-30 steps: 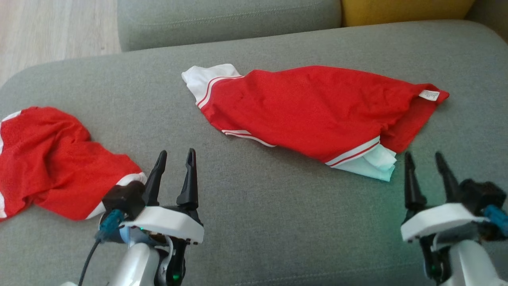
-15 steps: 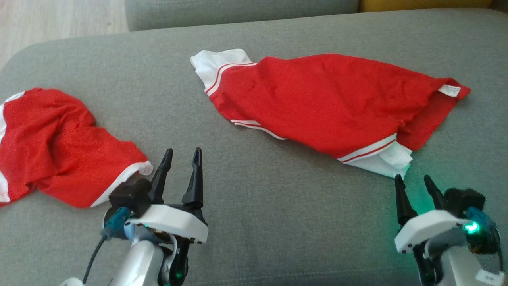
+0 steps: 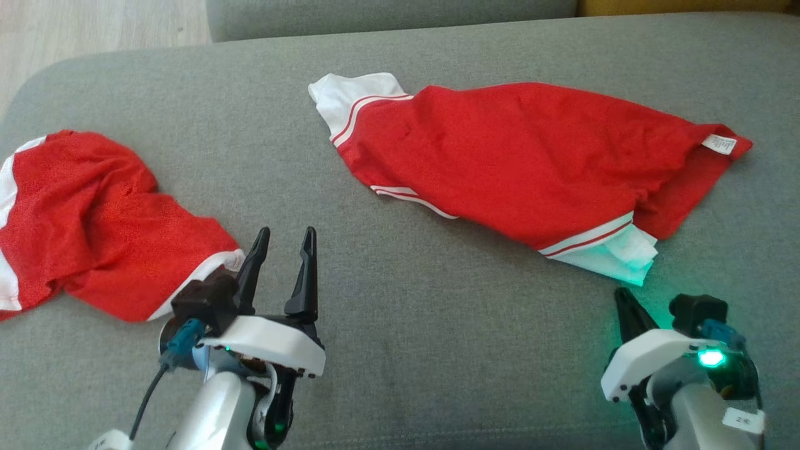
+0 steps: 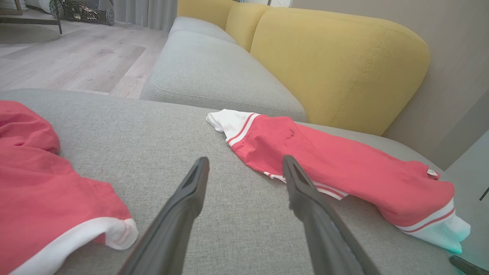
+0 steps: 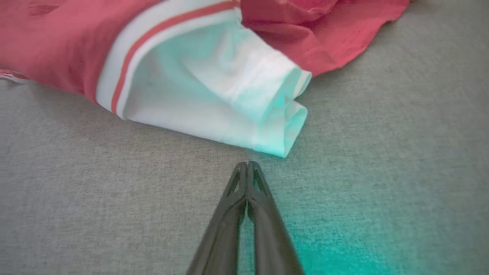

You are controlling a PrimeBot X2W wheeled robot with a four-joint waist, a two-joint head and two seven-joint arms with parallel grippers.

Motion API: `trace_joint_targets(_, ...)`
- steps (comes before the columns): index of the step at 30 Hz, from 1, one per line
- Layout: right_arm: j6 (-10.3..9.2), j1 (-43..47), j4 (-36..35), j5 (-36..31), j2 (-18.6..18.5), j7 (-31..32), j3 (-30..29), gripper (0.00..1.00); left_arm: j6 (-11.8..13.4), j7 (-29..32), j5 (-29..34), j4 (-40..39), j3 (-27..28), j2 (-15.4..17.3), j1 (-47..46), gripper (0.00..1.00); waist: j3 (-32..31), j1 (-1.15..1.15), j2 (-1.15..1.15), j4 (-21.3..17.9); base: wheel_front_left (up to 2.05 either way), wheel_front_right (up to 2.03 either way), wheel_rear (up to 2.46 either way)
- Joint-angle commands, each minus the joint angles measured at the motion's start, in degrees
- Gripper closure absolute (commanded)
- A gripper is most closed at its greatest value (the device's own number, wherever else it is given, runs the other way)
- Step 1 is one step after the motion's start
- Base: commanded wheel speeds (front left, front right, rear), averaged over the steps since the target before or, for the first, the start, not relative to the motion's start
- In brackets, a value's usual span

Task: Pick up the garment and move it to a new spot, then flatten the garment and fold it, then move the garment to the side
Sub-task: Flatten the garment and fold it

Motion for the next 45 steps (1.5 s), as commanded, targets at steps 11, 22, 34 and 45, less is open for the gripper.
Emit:
trace_joint_targets(11, -0.04, -2.1, -1.7, -0.9, -0.2, -2.6, 1.5, 1.00, 0.2, -0.4, -0.7, -1.6, 1.6, 0.1, -1.5, 0.00, -2.4, 0.00, 0.00, -0.5, 0.00, 0.00, 0.00)
trace_joint_targets(22, -0.04, 0.3, -13.2, 0.7, -0.2, -8.2, 1.4, 1.00, 0.8, -0.4, -1.7, -2.5, 2.6, 0.1, 0.2, 0.00, -4.6, 0.00, 0.00, -0.5, 0.00, 0.00, 0.00)
trace_joint_targets(34, -0.04, 8.4, -23.8, 2.9, -0.2, -11.1, 1.4, 0.00, 1.0, -0.4, -2.2, -2.4, 2.4, 0.1, 3.7, 0.00, -6.4, 0.00, 0.00, -0.6, 0.00, 0.00, 0.00)
trace_joint_targets(45, -0.04, 8.4, -23.2, 1.9, -0.2, -10.7, -0.6, 0.00, 1.0, -0.4, -1.7, -2.5, 1.5, 0.1, 3.1, 0.00, -5.4, 0.00, 0.00, -0.1, 0.00, 0.00, 0.00)
